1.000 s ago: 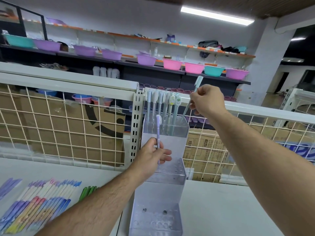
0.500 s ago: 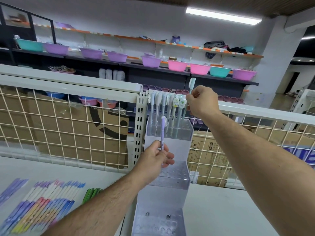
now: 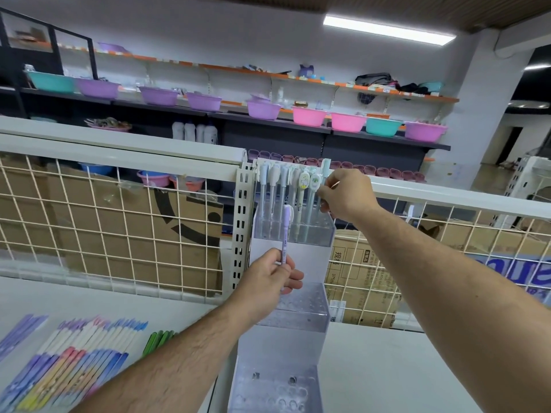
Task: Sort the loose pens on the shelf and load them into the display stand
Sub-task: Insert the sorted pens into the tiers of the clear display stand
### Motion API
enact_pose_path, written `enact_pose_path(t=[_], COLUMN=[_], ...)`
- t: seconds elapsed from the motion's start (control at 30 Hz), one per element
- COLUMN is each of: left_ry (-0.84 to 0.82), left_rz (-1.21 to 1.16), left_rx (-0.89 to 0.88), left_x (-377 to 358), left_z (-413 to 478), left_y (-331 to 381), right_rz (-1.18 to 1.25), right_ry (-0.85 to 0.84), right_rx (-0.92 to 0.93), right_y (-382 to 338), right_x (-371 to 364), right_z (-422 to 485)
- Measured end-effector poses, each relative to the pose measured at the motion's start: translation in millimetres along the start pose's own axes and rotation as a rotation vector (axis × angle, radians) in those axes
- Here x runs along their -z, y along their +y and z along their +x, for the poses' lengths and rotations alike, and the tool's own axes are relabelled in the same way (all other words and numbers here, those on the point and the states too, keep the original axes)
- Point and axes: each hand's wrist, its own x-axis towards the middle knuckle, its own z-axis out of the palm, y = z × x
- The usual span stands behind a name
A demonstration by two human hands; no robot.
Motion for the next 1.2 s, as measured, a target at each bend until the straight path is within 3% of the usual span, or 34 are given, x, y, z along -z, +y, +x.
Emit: enact_pose_path(t=[0.3, 0.5, 0.6, 0.7, 0.83, 1.0, 1.2], left_ry=[-0.004, -0.011, -0.017, -0.034, -0.082, -0.127, -0.148], left_rz=[0.010, -0.007, -0.056, -0.052, 0.043, 0.406, 0.660], left_rx=[0.003, 0.006, 0.012, 0.005, -0.039, -0.104, -0.138], left_x=[1.2, 1.8, 0.7, -1.3, -5.4, 10.4, 12.1], left_z=[0.3, -0.1, 2.8, 3.3, 2.2, 16.6, 14.7], left_y=[-0.4, 0.4, -1.2, -2.3, 3.3, -3.8, -18.9], right_rz=[-0.005, 0.092, 0.254, 0.243, 0.241, 0.275, 0.321], right_ry=[-0.098, 0.014, -0.185, -0.374, -0.278, -0.188, -0.008], right_rx=[-0.058, -0.051, -0.055, 0.021, 0.022, -0.044, -0.110], right_y=[-2.1, 6.1, 4.9, 4.9, 7.3, 7.2, 1.4], right_x=[-4.0, -3.1, -1.8, -10.8, -21.3, 3.1, 33.0], right_z=[-6.8, -36.3, -68.8, -91.8, -99.8, -88.9, -56.6])
